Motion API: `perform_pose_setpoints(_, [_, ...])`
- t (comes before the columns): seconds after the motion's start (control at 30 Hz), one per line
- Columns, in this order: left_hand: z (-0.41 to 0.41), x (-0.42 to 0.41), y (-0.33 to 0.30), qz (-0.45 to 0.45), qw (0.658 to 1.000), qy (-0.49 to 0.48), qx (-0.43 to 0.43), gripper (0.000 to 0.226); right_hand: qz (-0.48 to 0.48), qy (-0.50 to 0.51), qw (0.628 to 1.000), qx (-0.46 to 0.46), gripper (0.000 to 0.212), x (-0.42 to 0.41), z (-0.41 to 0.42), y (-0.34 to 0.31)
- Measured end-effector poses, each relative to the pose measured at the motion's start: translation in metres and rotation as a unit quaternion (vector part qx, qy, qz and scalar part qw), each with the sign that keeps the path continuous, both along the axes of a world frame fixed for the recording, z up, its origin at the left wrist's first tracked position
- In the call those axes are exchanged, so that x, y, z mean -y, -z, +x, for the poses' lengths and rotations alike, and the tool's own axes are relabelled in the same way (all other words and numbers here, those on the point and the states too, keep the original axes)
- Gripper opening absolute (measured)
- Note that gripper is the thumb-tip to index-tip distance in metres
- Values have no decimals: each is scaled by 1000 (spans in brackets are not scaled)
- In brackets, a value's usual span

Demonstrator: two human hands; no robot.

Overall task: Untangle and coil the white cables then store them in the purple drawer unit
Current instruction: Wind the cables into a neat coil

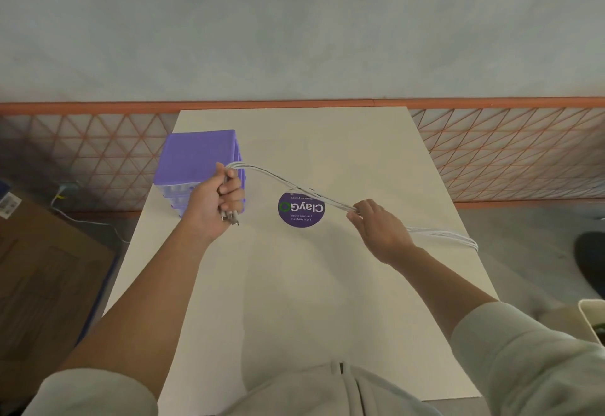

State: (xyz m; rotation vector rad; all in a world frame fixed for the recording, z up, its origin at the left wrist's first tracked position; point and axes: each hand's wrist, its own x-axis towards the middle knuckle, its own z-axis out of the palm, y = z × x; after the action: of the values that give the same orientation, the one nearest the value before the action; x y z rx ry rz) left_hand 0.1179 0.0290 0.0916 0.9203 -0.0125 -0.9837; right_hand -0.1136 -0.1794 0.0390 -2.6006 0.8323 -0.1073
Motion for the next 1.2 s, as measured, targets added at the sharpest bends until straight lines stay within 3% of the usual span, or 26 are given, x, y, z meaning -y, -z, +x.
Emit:
perform_pose_setpoints(0.13, [-10,9,-6,28,998,-18,54,38,3,65,997,-42,37,5,-11,-1])
perform_pose_setpoints(0.27, [-28,26,-16,103,978,-35,176,39,4,67,994,-91,37,5,-7,-13])
perform_pose_setpoints(0.4, [-46,49,-23,193,925,-21,327,39,59,51,984,-162,43,0,4,-31])
perform_pose_setpoints(0.53, [-68,67,-24,263,855,5,447,39,212,-2,957,-200,32,-5,20,-54])
perform_pose_setpoints(0.6, [-82,75,-23,269,832,26,484,40,283,-51,936,-203,38,-5,21,-76])
perform_pose_setpoints(0.73, [-103,82,-21,274,833,55,478,38,380,-119,906,-144,45,3,18,-116])
perform_pose_setpoints(0.9, [-113,86,-23,271,850,91,443,33,383,-125,912,-73,51,11,17,-141])
perform_pose_setpoints(1.03, [-106,82,-31,260,868,134,402,37,258,-171,950,-36,35,11,16,-138])
perform_pose_setpoints(1.2, [-98,73,-37,188,907,216,309,41,141,-152,978,26,34,16,21,-125])
